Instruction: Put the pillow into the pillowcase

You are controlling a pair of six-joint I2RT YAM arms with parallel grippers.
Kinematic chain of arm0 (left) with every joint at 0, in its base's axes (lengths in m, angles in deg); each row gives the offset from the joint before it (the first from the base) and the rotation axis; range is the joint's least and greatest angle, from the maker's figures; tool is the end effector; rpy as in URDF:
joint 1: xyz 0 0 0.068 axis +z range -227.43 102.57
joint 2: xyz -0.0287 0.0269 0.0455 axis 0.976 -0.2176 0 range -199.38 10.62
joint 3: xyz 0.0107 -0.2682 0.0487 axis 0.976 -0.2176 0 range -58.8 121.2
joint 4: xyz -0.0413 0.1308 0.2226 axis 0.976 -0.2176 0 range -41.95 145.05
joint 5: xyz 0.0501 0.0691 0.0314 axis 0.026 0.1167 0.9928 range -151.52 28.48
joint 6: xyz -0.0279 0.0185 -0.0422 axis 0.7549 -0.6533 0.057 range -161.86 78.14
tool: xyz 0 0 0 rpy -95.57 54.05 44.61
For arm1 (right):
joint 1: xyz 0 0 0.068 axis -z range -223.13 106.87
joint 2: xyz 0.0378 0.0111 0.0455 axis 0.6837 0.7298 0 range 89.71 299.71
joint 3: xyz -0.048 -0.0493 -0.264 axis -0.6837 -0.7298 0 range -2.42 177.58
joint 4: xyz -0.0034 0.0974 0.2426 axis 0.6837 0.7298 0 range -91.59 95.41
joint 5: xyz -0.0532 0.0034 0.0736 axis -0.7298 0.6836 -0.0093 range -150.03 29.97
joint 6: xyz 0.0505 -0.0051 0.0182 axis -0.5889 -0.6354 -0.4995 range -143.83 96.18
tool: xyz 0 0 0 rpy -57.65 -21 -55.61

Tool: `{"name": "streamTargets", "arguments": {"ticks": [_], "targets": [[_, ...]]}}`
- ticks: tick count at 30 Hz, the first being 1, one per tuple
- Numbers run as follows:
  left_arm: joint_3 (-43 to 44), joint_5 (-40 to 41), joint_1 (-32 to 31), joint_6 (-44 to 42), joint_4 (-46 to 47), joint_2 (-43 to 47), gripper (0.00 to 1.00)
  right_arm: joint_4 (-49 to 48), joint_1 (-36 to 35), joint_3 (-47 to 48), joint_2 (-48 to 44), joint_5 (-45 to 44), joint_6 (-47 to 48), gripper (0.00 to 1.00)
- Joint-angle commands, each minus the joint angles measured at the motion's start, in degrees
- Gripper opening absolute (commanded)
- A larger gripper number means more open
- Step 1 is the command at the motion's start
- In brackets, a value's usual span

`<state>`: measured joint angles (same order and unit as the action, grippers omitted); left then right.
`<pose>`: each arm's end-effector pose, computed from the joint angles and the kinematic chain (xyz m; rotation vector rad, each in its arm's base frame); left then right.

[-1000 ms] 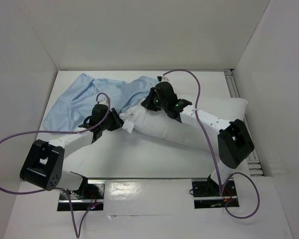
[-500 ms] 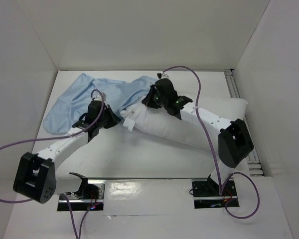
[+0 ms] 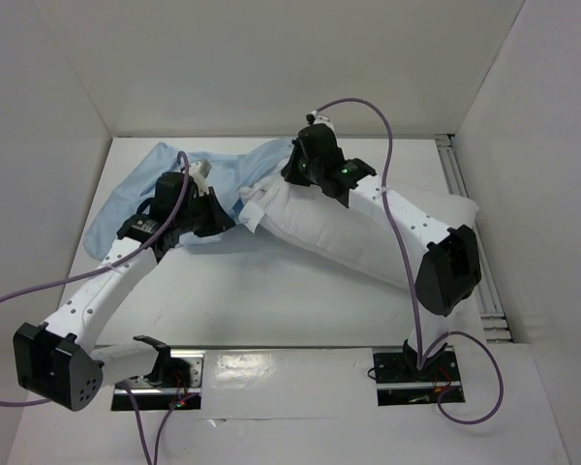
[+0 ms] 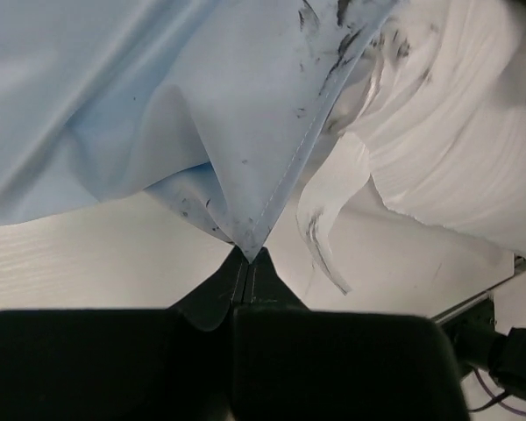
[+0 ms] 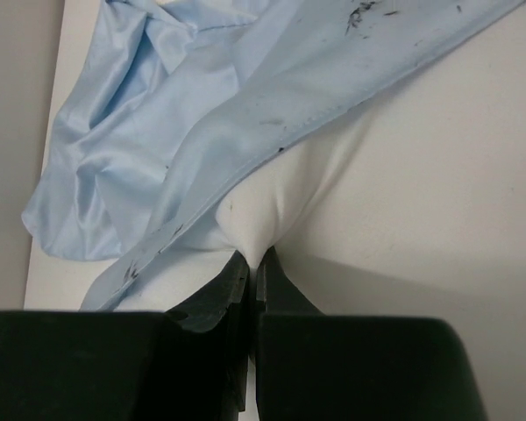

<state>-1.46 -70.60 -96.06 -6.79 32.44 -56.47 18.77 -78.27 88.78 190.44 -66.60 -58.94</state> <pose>0.2457 -0.0888 0.3159 -0.2207 2.2031 -0.7065 0.3421 0.2357 0.3370 0.0711 2.1489 0.6144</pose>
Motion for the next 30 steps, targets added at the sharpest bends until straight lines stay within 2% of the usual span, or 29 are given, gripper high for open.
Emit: {"name": "streamTargets", "arguments": {"ticks": [1, 5, 12, 18, 22, 23, 24, 25, 26, 29, 30], "targets": [[5.4, -3.0, -0.1, -4.3, -8.1, 1.3, 0.00, -2.4, 0.3, 6.6, -3.8, -2.8, 2.1, 0.00], [8.7, -5.2, -0.1, -6.6, -10.5, 3.5, 0.00, -2.4, -0.3, 6.0, -4.3, -2.8, 3.5, 0.00], [17.4, -8.7, -0.1, -7.7, -12.9, 2.3, 0.00, -2.5, -7.2, 1.2, 2.4, -4.2, 4.2, 0.00], [16.5, -10.7, -0.1, -7.7, -13.4, 0.4, 0.00, -2.5, -11.3, 1.2, 5.3, -5.6, 1.4, 0.00], [13.9, -8.8, -0.1, -7.0, -14.8, -1.8, 0.00, -5.3, -11.8, 0.6, 3.0, -6.1, 0.0, 0.00], [13.2, -8.2, -0.1, -7.0, -15.5, -1.8, 0.00, -7.4, -11.8, -0.3, 0.5, -5.6, 0.0, 0.03], [13.2, -7.2, -0.1, -7.0, -15.5, -2.4, 0.00, -8.0, -11.8, -1.3, -1.0, -5.6, 0.0, 0.16], [12.6, -7.2, -0.1, -6.5, -16.1, -2.4, 0.00, -8.1, -11.3, -2.2, -2.7, -5.0, 0.0, 0.33], [12.6, -6.5, -0.1, -6.5, -16.1, -2.4, 0.00, -8.1, -11.3, -4.2, -6.3, -6.0, 0.6, 0.57], [12.6, -5.7, -0.1, -6.0, -16.1, -3.2, 0.00, -5.3, -10.4, -6.6, -12.7, -10.6, 1.9, 0.73], [12.6, -6.2, -0.1, -6.0, -15.6, -3.2, 0.00, -1.4, -9.9, -6.6, -13.9, -12.1, 1.9, 0.82]]}}
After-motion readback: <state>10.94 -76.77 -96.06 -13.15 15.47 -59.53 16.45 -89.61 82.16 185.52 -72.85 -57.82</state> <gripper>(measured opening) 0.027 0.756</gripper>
